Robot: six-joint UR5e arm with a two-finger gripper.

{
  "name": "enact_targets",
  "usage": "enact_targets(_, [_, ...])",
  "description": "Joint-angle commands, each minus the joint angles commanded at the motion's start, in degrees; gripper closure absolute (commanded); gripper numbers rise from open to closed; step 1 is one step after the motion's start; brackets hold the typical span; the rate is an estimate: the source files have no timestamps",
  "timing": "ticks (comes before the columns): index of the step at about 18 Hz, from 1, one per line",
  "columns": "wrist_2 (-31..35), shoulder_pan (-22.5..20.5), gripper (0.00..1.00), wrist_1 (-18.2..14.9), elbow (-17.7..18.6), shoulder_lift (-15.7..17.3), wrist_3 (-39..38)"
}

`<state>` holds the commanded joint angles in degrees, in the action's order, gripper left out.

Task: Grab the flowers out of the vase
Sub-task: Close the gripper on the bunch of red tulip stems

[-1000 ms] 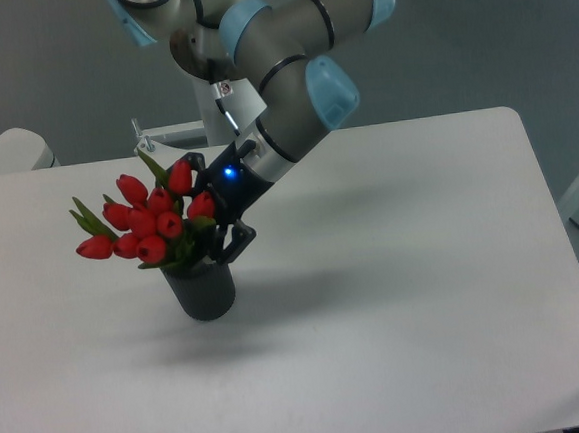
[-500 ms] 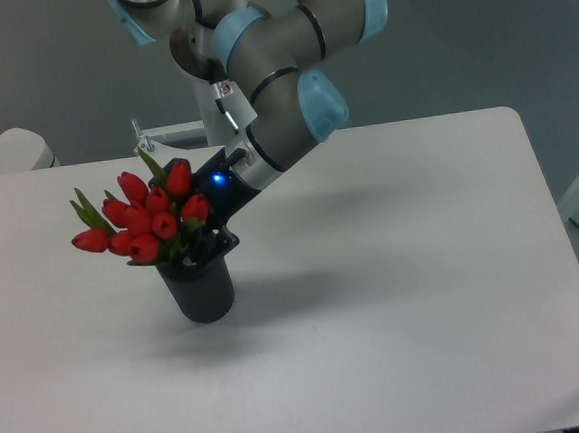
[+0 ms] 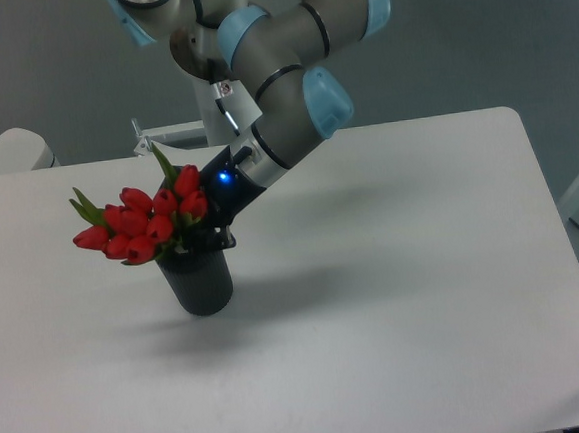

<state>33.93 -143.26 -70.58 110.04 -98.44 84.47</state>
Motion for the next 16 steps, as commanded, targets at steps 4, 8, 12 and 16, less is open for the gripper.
enact_targets(4, [-1.49, -0.61, 0.87, 0.0, -0.18, 0.79, -1.32])
enact_targets(8, [-3.6, -1.14, 0.87, 0.0, -1.05, 1.93, -4.13])
enact_targets(12, [-3.87, -1.49, 0.87, 0.0, -2.55, 2.55, -7.29])
enact_targets(16, [-5.71, -1.84, 0.87, -0.09, -5.09, 2.73, -13.08])
